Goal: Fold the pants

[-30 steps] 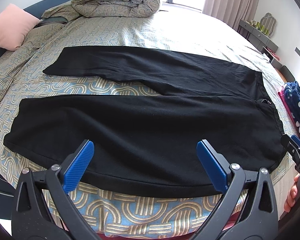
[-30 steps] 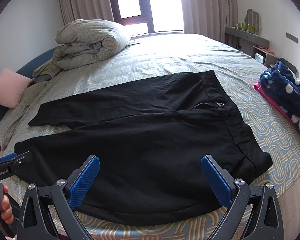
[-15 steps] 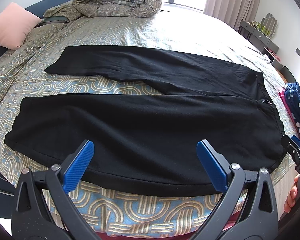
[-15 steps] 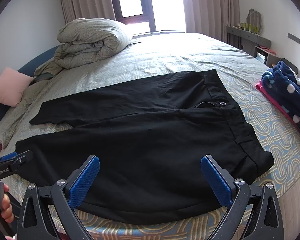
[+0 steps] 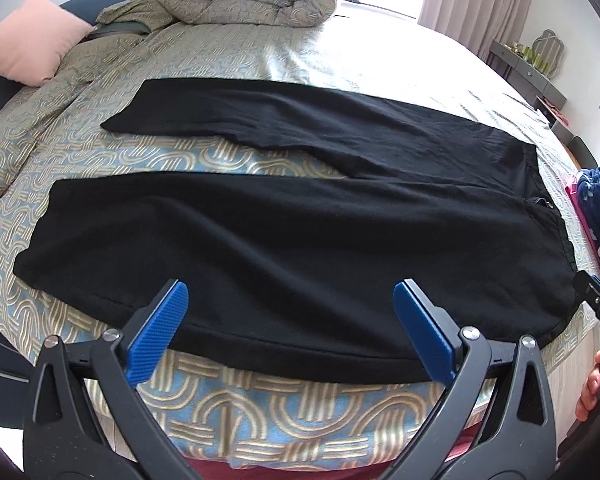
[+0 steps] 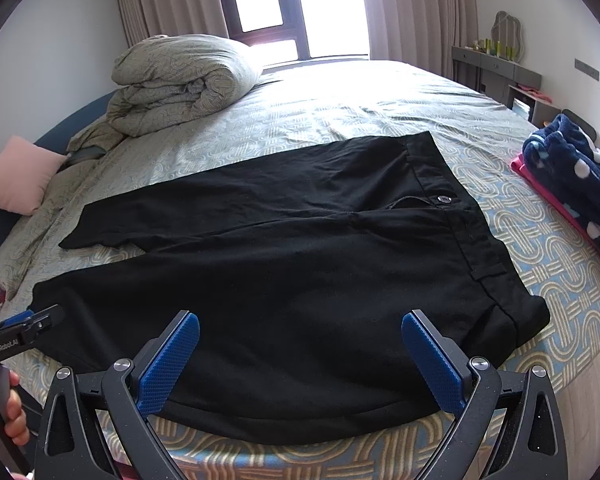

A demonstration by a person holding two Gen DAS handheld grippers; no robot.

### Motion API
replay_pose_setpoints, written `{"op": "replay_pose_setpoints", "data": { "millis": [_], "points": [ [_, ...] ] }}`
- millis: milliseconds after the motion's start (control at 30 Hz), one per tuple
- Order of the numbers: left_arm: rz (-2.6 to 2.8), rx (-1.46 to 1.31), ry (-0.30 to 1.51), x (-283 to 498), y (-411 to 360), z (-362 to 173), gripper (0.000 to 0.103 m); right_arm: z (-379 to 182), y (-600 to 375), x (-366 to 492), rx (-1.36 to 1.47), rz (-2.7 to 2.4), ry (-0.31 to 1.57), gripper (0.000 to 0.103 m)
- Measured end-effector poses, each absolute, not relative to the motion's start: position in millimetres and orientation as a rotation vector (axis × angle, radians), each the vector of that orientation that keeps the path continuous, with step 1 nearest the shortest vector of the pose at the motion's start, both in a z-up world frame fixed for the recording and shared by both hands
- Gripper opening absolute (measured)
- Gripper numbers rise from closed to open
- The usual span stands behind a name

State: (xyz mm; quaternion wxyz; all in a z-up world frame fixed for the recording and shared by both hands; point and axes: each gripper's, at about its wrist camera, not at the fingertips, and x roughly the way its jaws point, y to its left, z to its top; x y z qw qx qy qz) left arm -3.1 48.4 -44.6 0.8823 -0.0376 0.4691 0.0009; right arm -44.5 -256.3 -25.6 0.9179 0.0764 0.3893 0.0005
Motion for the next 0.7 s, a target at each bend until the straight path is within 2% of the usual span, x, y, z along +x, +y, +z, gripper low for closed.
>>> {"op": "replay_pose_setpoints", "data": {
  "millis": [533, 700],
  "points": [
    [0.26, -0.331, 1.071, -19.2, 172.7, -85.1, 0.102, -64.4, -351.1, -72.4, 0.595, -0.123, 0.992, 0.102],
    [0.257, -0.468, 1.061, -20.3, 198.0, -94.8, 0.102, -70.5, -354.5, -81.1, 0.583, -0.149, 1.007, 0.101]
  ]
}}
